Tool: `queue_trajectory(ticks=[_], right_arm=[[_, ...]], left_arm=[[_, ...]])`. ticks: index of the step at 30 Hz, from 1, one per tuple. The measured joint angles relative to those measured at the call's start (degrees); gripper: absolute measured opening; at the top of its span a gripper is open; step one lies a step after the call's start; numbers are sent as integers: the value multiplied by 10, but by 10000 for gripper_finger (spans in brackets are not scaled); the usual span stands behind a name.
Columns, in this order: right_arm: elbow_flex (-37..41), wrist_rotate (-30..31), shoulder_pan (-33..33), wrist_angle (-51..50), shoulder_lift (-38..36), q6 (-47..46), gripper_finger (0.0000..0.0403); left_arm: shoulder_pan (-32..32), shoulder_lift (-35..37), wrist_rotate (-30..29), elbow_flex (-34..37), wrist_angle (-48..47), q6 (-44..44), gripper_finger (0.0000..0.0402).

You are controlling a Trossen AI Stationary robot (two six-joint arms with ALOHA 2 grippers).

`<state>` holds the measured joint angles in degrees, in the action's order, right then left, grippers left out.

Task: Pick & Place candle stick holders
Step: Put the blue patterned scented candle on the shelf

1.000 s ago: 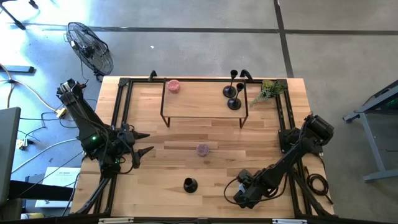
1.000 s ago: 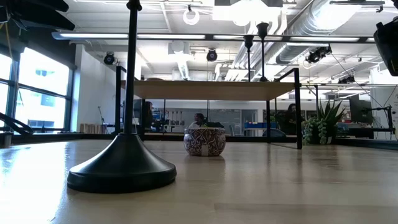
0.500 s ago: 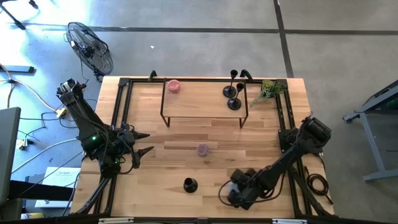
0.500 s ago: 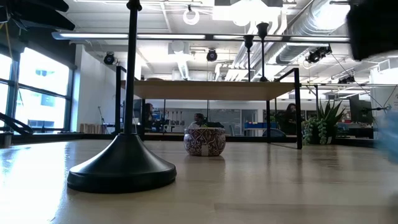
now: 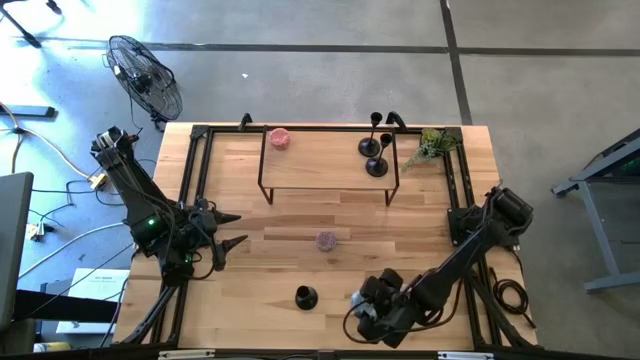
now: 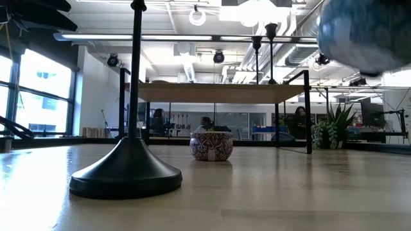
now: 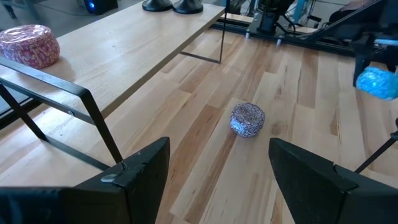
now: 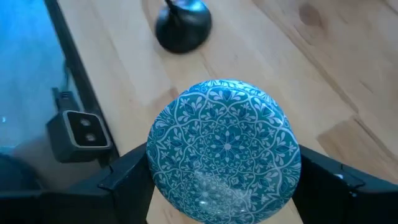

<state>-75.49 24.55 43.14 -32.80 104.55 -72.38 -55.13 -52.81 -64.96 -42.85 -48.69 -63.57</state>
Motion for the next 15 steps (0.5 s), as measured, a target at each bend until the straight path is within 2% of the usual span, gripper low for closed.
queue_trajectory(ticks=[6,15], right_arm=[[-37,24,-10,-10,-1,60,295],[-85,24,-27,-13,-2,148,295]], left_arm=[[0,0,-16,0,7,1,269],[0,0,0,0,7,1,269]])
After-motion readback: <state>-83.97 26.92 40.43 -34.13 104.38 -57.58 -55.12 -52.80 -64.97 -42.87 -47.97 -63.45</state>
